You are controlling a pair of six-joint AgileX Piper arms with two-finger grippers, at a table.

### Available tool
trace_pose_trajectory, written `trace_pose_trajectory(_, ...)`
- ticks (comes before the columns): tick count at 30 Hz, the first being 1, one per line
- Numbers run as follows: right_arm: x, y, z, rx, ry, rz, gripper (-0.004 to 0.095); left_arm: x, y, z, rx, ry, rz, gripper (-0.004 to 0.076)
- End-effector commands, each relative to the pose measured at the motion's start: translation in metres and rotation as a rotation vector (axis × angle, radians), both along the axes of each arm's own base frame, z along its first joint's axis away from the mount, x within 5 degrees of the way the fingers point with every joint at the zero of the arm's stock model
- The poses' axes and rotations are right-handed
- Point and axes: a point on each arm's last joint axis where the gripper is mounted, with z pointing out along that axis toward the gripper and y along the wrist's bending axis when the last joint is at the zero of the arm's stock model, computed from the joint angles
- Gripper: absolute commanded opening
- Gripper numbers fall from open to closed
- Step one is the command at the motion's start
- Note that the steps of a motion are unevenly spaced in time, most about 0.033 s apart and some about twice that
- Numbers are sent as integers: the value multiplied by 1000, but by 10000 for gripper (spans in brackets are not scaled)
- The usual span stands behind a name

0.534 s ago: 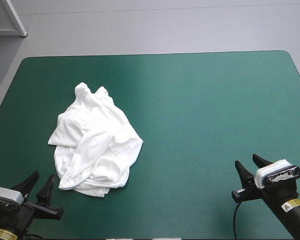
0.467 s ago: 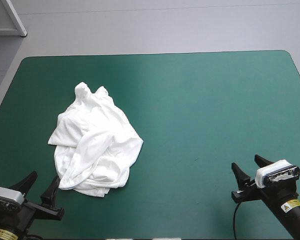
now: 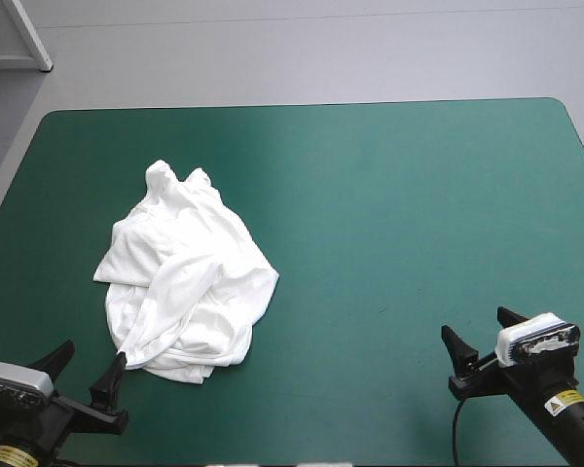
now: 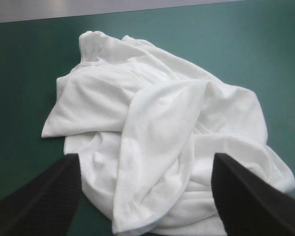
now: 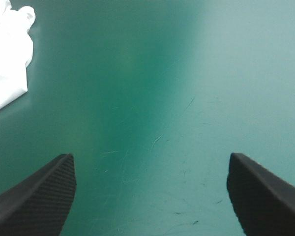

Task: Fold the cloth

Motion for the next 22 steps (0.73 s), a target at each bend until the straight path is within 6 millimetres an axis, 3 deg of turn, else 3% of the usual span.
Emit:
trace_pose_trajectory(1, 2, 0, 14, 20, -56, -10, 796, 16, -2, 21, 41, -11, 17, 540)
trace_pose_trajectory(6, 1, 0, 12, 16, -35, 0, 796, 81, -21, 38, 125, 283, 25, 539)
trace_pose_trajectory(12, 1, -2, 10, -8, -18, -22, 796, 185, -54, 65, 127, 454, 29, 539)
trace_pose_trajectory(18, 0, -4, 13, 0, 3, -46, 796, 276, -87, 49, 157, 658, -19, 539)
trace_pose_trajectory(22, -2, -5, 24, 0, -8, -50, 796, 310, -97, 29, 179, 724, -17, 539)
